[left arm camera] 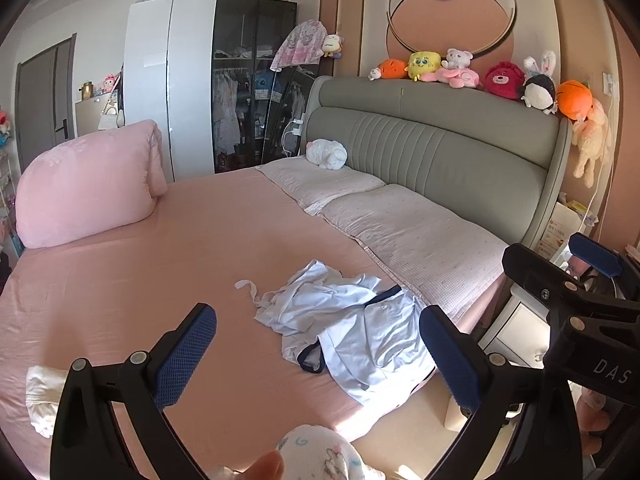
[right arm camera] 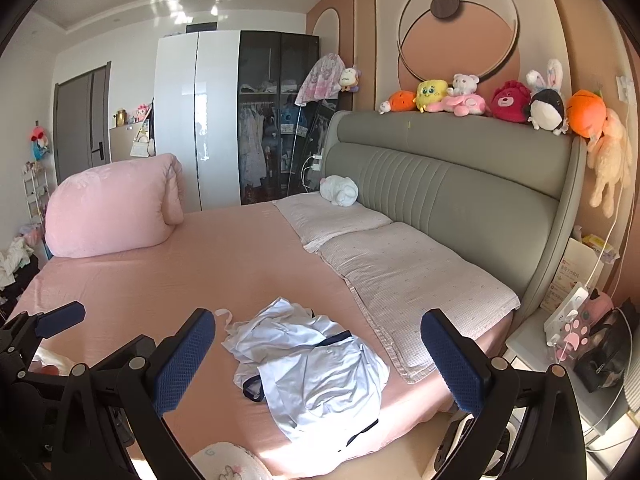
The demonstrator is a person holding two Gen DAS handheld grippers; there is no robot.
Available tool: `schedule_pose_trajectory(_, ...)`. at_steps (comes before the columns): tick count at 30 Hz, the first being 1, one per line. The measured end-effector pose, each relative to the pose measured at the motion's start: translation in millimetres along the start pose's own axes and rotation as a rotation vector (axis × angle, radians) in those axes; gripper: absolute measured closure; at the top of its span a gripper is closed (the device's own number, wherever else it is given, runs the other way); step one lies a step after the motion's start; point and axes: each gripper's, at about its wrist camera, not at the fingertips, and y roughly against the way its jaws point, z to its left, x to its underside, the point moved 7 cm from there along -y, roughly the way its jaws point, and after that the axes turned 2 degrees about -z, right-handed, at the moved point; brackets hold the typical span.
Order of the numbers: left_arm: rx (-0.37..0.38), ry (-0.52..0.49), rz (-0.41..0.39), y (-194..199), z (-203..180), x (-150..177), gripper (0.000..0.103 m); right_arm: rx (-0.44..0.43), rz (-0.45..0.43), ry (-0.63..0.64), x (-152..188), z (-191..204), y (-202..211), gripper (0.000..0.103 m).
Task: Fold clothes
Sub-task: 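Move both grippers toward the light-blue garment on the bed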
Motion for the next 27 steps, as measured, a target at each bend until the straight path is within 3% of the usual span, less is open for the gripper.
schedule_pose_trajectory(6,0.096,0.108,-0.018,20,23,9,0.000,-0.019,0.002,0.008,-1,7,-7,0.000)
schedule_pose_trajectory(8,0.085,0.093,-0.019,32,36,21,0.000,-0.013,-0.022,0.010,-1,9,-1,0.000)
schedule_pose_trajectory(10,0.062,0.077,0.028,17,37,24,0.000,0.011,-0.030,0.029,9,15,2,0.000)
schedule_pose_trajectory(12,0.031,0.050,0.079,1,26,21,0.000,0.047,0.043,0.083,9,32,-15,0.000)
schedule_pose_trajectory(14,0.009,0.028,0.117,-9,18,19,0.000,0.055,0.056,0.095,11,32,-13,0.000)
schedule_pose_trajectory(27,0.024,0.028,0.175,-15,32,40,0.000,0.067,0.082,0.176,14,54,-12,0.000)
